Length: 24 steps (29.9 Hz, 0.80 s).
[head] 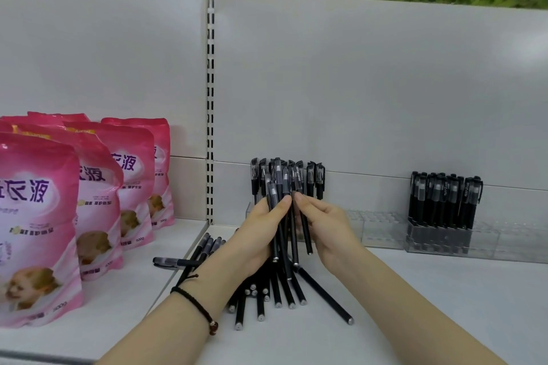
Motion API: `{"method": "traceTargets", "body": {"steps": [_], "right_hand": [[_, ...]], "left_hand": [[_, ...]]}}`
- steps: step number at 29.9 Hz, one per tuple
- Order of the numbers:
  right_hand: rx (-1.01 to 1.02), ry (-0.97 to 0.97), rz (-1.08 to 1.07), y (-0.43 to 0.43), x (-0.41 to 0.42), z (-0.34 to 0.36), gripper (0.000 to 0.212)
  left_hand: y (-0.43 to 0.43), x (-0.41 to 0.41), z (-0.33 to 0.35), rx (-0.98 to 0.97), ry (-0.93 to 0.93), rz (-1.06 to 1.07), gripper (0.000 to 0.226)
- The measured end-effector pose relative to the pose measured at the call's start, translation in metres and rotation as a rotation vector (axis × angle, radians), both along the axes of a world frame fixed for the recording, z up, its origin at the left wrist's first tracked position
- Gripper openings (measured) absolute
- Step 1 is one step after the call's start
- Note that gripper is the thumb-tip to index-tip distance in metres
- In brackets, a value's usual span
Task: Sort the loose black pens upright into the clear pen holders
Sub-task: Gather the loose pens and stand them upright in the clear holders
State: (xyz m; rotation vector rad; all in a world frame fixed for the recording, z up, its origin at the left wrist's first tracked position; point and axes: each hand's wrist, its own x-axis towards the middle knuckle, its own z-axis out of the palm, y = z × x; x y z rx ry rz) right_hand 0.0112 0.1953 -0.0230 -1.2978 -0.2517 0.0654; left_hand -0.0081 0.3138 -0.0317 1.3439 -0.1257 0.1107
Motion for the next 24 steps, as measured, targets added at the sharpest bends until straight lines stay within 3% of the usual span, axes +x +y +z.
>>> {"method": "traceTargets", "body": {"steps": [10,14,18,24], "right_hand": [[-0.210,-0.037,0.113,0.001,0.002,0.006,0.025],[-0.705,-0.145,0.027,-0.010,0.001,0.014,0.040],[-1.189,-0.195,0.138,-0.017,-0.001,0.010,0.034],[-1.377,-0.158,0.172,-0.018,-0.003,0.009,0.043]], "left_hand": [[0.006,0.000,0.005,-0.123,0.016,-0.024,0.016],[0.011,0.001,0.008,-0.124,-0.022,0.105,0.013],[0.021,0.005,0.011,-0.307,-0.027,0.184,0.020],[0.023,0.003,0.012,-0.433,0.051,0.159,0.015]]}}
